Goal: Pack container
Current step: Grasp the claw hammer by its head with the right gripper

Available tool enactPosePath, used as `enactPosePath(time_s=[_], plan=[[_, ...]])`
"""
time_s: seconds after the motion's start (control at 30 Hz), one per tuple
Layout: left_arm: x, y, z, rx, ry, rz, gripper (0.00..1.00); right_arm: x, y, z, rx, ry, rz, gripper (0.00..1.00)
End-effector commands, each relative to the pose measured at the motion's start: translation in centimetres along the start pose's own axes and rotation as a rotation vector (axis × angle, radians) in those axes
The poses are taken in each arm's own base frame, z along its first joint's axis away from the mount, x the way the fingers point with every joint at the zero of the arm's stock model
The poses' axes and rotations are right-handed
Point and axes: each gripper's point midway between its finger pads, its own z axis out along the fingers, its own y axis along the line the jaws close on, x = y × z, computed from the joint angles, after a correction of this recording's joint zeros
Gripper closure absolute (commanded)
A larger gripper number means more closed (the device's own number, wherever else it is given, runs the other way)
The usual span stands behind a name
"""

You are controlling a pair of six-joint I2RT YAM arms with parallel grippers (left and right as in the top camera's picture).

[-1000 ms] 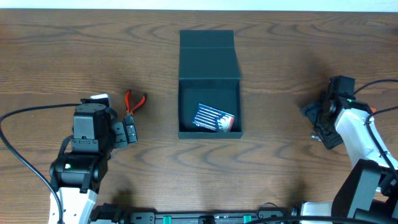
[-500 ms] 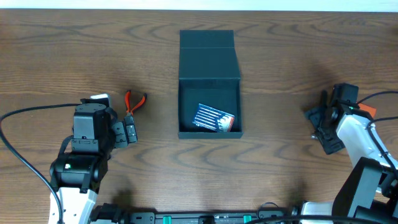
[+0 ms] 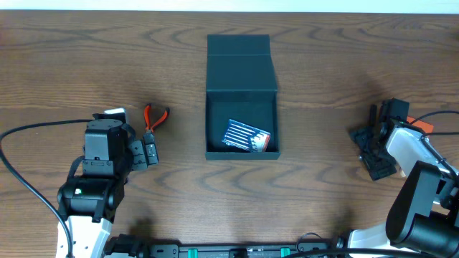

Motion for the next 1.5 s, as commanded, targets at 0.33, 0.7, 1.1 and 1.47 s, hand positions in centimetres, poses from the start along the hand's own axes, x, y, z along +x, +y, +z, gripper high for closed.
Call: enactPosePath(time_s=[0.33, 0.7, 1.1, 1.47], plan=[[-0.7, 0.3, -0.4, -0.012, -0.016, -0.005, 0.01, 0.4, -0.5, 1.0, 0.023, 0.025, 0.011, 0.03], [-0.7, 0.3, -0.4, -0.012, -0.016, -0.004, 0.01, 0.9, -0.9, 1.0, 0.034, 0.049, 0.008, 0.24], [-0.3, 0.3, -0.4, -0.014, -0.002, -0.003, 0.01, 1.2, -1.3, 1.0, 0.052, 0.063, 0.004, 0.51], [-0.1, 0.4, -0.4, -0.016, 0.006, -0.002, 0.01, 1.3, -1.4, 1.0, 0.057, 0.066, 0.003, 0.68]])
